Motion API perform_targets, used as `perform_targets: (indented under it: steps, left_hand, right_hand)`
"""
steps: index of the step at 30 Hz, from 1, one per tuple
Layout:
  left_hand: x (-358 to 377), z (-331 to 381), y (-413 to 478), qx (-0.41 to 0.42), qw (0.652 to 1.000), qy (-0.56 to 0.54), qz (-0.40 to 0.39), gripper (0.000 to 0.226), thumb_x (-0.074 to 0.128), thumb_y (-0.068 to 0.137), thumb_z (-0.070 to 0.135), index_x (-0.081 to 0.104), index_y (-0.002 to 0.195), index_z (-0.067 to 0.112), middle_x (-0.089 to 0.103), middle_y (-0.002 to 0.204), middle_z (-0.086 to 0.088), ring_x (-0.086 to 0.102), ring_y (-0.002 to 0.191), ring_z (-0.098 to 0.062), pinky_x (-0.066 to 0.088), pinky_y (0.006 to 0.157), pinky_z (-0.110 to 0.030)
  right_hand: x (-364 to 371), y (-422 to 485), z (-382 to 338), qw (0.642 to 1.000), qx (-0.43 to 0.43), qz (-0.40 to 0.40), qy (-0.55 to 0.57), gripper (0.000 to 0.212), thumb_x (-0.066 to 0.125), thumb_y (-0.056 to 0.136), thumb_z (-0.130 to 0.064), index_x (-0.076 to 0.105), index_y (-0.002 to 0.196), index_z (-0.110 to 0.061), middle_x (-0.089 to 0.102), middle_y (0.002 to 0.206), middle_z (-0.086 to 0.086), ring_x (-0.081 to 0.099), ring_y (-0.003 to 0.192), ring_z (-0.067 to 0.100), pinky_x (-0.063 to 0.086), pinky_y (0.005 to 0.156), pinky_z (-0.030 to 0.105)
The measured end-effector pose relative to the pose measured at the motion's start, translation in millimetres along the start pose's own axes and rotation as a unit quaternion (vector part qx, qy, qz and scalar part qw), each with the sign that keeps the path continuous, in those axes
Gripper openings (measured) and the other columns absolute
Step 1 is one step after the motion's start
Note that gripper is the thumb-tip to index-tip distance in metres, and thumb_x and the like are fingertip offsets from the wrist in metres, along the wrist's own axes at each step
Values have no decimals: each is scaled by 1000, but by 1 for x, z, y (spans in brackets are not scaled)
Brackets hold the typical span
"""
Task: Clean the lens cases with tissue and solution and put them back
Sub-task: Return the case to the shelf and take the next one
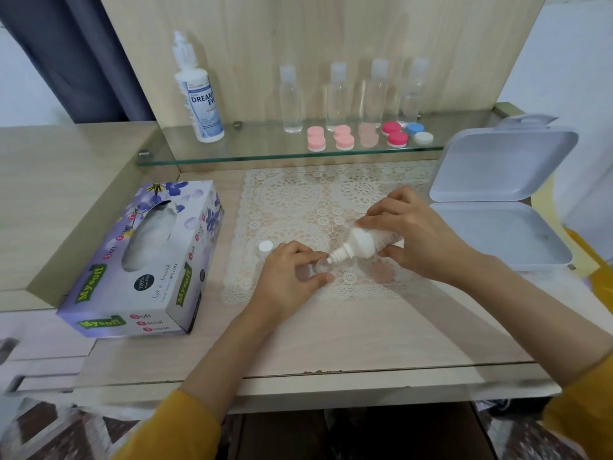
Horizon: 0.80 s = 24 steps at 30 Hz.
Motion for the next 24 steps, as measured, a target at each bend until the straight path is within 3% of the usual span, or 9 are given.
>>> perform_targets:
  steps: [24]
  left_hand:
    - [1, 0, 0, -1, 1000, 4, -7, 32, 75, 73, 23, 70, 104, 20, 59, 95, 3, 46, 91, -7, 25, 76, 0]
  right_hand:
    - [-1, 1, -3, 1000, -1, 2, -14, 55, 84, 49, 5, 70, 101, -9, 66, 92, 6, 50, 85, 37, 50, 56, 53]
Point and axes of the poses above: each hand's wrist, its own y-axis towards the middle knuckle, its own x-axis out of the palm, z = x × y, the point moved 10 cm from there along y, towards the middle knuckle
